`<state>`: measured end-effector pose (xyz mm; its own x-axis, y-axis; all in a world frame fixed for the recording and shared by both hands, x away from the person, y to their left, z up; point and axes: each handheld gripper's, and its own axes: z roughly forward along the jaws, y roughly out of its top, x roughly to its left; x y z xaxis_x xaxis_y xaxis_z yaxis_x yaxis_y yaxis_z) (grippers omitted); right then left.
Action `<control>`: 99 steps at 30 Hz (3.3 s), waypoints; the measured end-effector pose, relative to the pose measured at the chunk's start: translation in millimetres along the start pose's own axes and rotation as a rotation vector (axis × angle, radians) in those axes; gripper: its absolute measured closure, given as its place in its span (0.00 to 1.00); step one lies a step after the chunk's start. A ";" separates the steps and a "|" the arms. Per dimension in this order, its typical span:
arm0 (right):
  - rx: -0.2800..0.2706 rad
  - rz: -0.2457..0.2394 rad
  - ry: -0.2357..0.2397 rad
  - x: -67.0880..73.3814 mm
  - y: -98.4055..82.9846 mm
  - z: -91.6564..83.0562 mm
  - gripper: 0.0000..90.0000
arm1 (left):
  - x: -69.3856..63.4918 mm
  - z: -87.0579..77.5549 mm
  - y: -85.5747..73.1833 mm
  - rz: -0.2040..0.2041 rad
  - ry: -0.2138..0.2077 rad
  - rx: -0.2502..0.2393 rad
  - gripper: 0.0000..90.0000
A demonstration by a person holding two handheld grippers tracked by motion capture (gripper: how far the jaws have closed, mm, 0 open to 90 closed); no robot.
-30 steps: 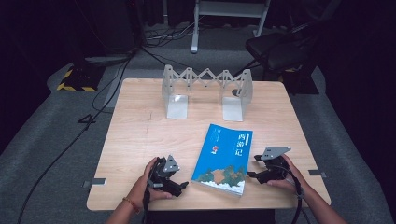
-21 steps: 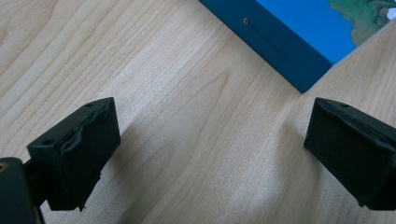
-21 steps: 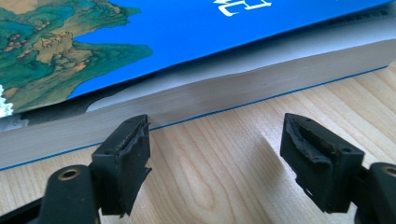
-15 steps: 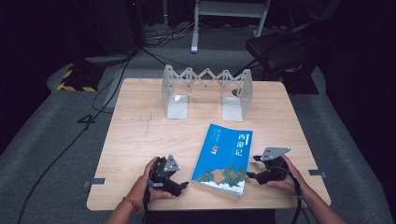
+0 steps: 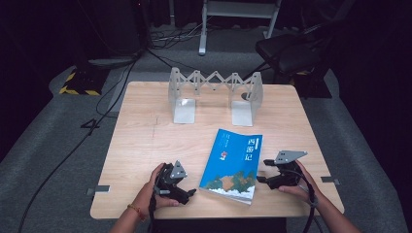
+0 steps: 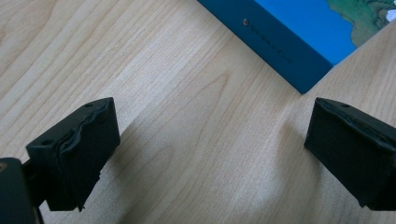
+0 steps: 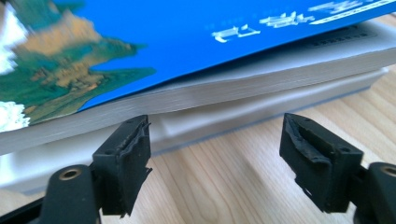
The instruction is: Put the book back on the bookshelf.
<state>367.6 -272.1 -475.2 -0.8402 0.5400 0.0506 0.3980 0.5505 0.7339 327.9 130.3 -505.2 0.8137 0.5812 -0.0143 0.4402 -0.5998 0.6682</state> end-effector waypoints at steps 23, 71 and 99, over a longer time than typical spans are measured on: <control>-0.016 -0.023 -0.004 11.1 18.6 6.4 0.33 | -53.7 -10.6 43.0 0.087 -0.117 -0.088 0.25; -0.089 -0.011 0.016 10.4 20.4 -3.5 0.37 | -62.5 -4.5 62.2 0.162 -0.028 -0.196 0.84; -0.074 -0.314 0.005 -2.3 41.0 37.8 0.36 | 4.0 -28.7 33.1 0.112 -0.115 -0.171 0.76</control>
<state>399.7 -226.7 -470.9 -0.9197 0.3473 -0.1829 0.0910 0.6420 0.7613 334.8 128.5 -461.7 0.8960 0.4439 -0.0111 0.2820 -0.5497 0.7863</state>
